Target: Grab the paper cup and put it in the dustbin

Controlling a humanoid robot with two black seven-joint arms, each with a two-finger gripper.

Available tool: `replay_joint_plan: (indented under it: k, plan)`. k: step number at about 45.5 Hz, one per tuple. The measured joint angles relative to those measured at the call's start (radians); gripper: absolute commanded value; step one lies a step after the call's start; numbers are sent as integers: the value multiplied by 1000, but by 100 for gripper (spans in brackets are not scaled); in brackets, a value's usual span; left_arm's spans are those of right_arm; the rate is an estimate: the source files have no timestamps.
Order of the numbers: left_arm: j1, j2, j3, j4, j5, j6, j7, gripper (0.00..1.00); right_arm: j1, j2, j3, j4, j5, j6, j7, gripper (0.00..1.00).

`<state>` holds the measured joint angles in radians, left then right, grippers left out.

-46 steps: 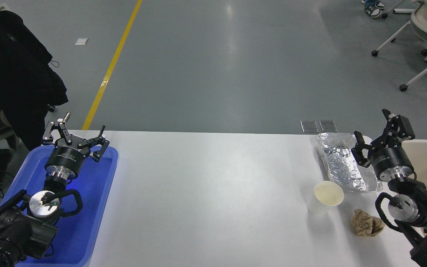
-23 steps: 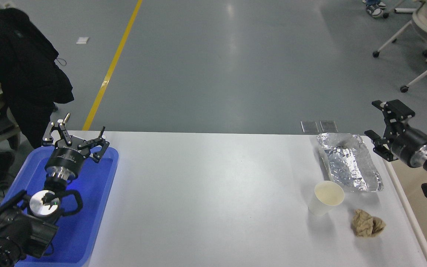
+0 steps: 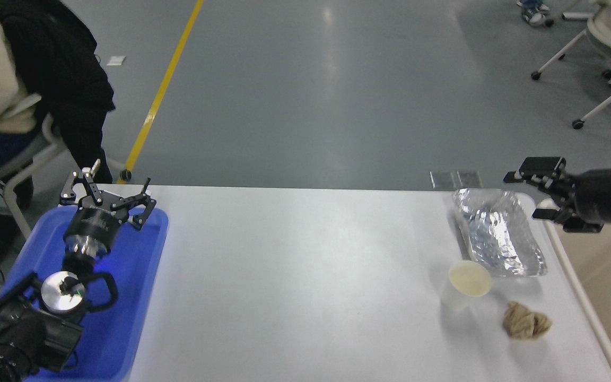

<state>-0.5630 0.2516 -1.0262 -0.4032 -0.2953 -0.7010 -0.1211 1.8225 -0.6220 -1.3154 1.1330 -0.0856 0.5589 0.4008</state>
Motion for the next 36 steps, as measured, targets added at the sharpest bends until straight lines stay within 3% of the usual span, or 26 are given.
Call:
replay_joint_plan:
  k: [6,15,36]
  plan:
    - [0,0,0,0,-1,0,0,100,113,87,-123,20,-29,104,-2,100]
    - [0,0,0,1,-1,0,0,100,258,215,-197,38,-163,180,-7,100]
    - [0,0,0,0,-1,0,-1,100,422,300,-150,42,-289,221,-80,100]
